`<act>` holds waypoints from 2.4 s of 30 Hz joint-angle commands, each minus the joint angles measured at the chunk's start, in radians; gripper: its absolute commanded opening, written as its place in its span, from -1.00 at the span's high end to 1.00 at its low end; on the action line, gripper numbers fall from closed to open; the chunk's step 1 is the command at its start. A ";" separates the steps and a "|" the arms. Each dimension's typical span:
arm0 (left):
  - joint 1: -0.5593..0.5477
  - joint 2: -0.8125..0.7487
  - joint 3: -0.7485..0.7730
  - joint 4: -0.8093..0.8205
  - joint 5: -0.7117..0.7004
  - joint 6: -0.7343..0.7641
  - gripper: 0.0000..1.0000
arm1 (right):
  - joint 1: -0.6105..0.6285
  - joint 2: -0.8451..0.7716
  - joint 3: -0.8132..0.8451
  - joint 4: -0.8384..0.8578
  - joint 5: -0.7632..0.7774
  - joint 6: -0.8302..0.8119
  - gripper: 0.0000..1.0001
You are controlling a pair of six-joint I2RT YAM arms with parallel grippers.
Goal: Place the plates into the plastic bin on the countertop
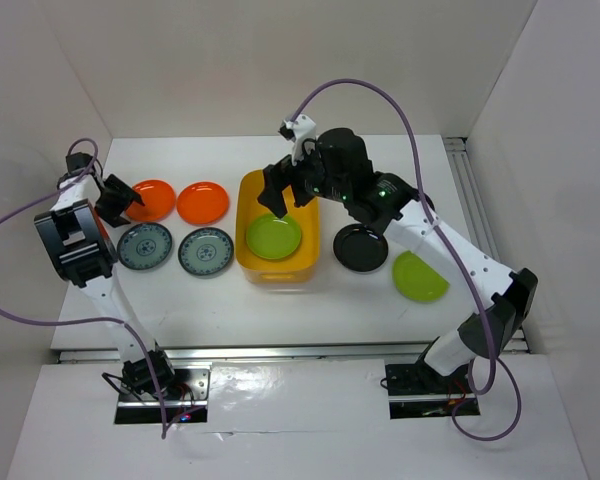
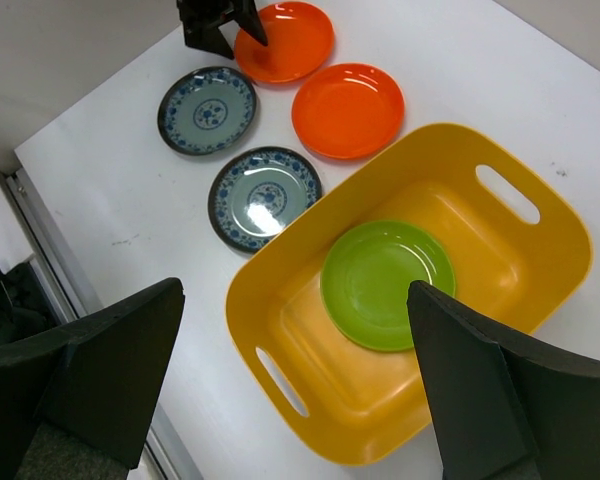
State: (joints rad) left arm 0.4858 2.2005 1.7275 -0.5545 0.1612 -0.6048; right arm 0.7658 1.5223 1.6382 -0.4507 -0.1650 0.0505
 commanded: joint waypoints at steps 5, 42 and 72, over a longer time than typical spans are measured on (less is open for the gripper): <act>-0.019 0.039 -0.034 0.063 -0.006 0.002 -0.13 | 0.006 0.002 0.072 -0.040 0.012 -0.032 -1.00; -0.616 -0.619 -0.112 -0.025 -0.096 0.098 1.00 | -0.158 -0.105 0.046 -0.049 0.179 0.015 -1.00; -0.966 -0.424 -0.074 -0.196 -0.431 0.063 1.00 | -0.201 -0.246 -0.035 -0.080 0.114 0.025 -1.00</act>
State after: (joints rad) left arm -0.4973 1.8030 1.6104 -0.7647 -0.2462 -0.5213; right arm 0.5713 1.3125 1.6093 -0.5301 -0.0265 0.0669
